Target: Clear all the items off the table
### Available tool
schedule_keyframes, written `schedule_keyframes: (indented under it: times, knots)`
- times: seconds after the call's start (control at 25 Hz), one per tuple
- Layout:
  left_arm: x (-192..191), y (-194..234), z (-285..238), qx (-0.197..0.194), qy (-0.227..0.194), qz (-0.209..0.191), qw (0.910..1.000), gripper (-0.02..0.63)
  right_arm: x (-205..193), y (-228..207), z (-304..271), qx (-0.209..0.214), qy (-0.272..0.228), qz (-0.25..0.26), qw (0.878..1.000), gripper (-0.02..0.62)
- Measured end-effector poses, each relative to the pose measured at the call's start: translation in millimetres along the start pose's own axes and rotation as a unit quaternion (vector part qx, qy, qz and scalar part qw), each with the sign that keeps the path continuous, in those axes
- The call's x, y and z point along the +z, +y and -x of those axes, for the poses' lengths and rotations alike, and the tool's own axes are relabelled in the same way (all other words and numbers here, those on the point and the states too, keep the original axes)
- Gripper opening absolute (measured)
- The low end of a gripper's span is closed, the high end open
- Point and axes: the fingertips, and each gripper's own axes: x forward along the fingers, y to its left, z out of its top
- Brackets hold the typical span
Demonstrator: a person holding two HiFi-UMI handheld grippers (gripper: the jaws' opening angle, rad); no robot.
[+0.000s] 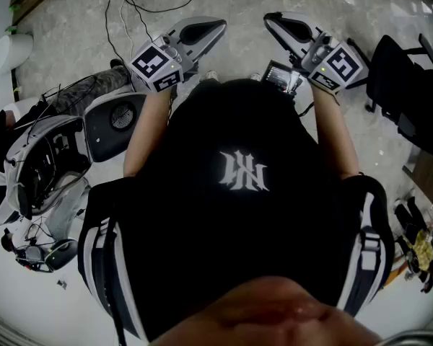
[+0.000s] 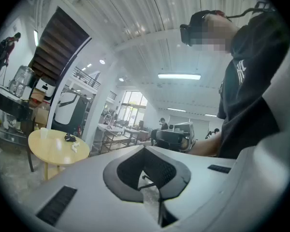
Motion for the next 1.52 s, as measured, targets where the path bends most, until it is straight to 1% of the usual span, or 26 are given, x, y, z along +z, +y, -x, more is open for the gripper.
schedule_keyframes:
  times: [0.12, 0.44, 0.64, 0.8, 0.92, 1.04, 1.2, 1.36, 1.52]
  knots:
    - [1.8, -8.3, -4.7, -0.004, 0.000, 0.017, 0.9999, 0.012, 1.0, 3.5, 4.2, 0.002, -0.004, -0.001, 1.000, 0.002]
    - [-6.2, -49.2, -7.0, -0.012, 0.007, 0.010, 0.9999, 0.012, 6.4, 28.4, 30.6, -0.004, -0.023, 0.006, 1.000, 0.003]
    - [-2.8, -17.0, -32.9, -0.004, 0.002, 0.010, 0.9999, 0.012, 4.2, -7.5, 31.3, -0.004, -0.025, 0.006, 1.000, 0.003]
    - [-6.9, -11.3, -56.3, 0.011, -0.006, 0.026, 0.9996, 0.012, 1.0, -24.8, 56.7, -0.008, -0.032, 0.001, 0.999, 0.003]
    - [-12.2, -16.5, -69.9, 0.022, -0.005, 0.025, 0.9994, 0.012, -3.4, -32.4, 78.3, -0.010, -0.035, -0.006, 0.999, 0.003]
    - [-12.4, -31.5, -68.5, 0.029, -0.002, 0.022, 0.9993, 0.012, -0.7, -21.8, 90.6, -0.006, -0.039, -0.009, 0.999, 0.003]
    - [-18.7, -54.0, -80.9, 0.033, 0.004, 0.023, 0.9992, 0.012, -0.7, -13.1, 113.6, 0.000, -0.042, -0.004, 0.999, 0.003]
    - [-17.5, -44.6, -89.3, 0.043, 0.005, 0.028, 0.9987, 0.012, -3.0, -34.0, 118.1, 0.001, -0.048, -0.013, 0.999, 0.003]
    - [-14.3, -35.3, -99.5, 0.050, 0.020, 0.030, 0.9981, 0.012, 2.2, -58.0, 128.2, -0.007, -0.059, -0.027, 0.998, 0.003]
